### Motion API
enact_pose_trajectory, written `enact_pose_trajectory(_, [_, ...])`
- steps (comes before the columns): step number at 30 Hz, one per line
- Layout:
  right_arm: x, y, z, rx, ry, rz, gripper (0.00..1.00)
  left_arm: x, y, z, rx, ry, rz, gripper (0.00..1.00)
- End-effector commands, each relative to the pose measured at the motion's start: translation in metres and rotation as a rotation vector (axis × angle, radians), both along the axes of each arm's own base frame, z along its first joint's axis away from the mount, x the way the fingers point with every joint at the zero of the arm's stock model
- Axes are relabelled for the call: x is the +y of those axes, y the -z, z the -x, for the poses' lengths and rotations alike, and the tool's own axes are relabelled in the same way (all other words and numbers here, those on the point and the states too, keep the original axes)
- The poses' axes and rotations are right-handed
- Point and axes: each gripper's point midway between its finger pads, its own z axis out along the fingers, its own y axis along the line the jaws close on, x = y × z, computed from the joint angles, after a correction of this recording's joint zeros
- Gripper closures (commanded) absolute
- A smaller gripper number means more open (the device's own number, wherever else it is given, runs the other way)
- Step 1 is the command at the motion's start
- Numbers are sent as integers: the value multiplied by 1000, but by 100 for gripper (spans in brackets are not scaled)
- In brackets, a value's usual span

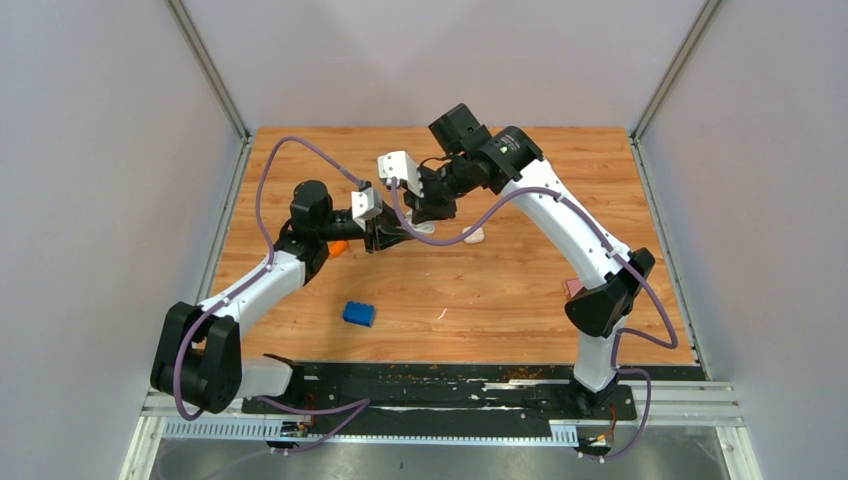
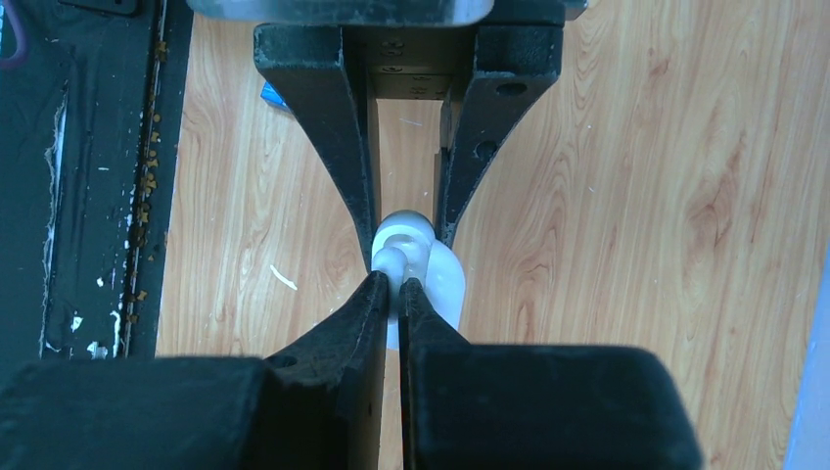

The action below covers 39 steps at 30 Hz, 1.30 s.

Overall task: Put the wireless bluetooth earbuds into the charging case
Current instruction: Place the earbud in the charging case.

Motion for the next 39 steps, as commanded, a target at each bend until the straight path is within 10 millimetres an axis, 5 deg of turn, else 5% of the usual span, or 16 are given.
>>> enact_pose_trajectory(1, [7,-21,-3,-54,5,-60,100,-5,-19,-1,-54,18,23,100])
enact_pose_trajectory(23, [10,-6,-10,-94,39,-38,98,-8,-30,4,-50,1,67,100])
enact_pose_trajectory(29, [2,-3,-12,-110,78,-20,80,-7,-28,2,-20,-32,88,100])
enact_pose_trajectory(39, [-12,-41,14,-151,30,-107,65,-7,-21,1,5,-35,75,100])
